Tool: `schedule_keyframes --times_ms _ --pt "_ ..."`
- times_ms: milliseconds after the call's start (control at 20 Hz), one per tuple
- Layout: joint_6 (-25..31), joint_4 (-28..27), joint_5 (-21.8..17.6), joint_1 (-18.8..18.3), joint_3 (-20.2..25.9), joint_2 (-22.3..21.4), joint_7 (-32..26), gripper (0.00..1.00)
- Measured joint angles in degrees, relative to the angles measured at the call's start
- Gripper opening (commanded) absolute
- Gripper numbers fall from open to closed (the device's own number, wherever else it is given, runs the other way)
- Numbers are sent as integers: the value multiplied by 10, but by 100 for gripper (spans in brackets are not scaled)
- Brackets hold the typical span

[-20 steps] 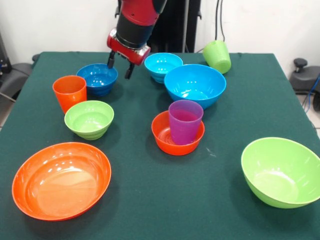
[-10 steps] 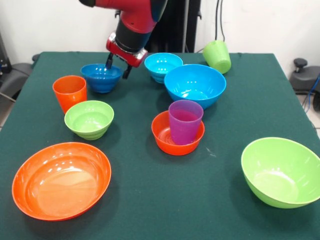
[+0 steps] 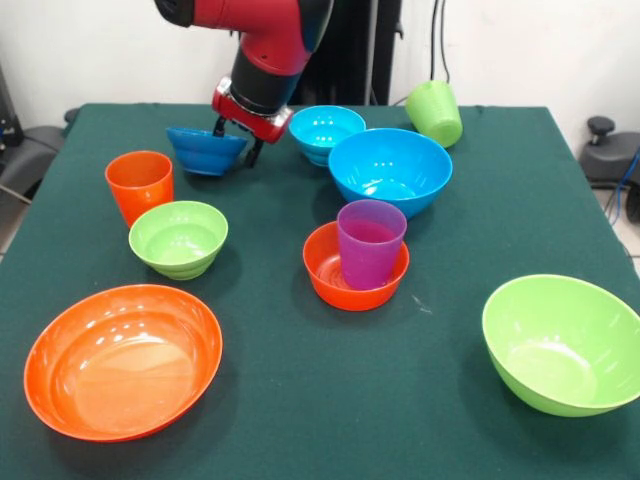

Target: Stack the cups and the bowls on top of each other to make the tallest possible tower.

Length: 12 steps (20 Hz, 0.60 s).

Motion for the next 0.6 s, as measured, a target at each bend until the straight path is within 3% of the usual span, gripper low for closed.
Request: schedule_keyframes --times_ms 400,600 --pt "-2 1 0 -1 -1 -3 0 100" --pt "-2 7 0 -4 -1 -26 0 100"
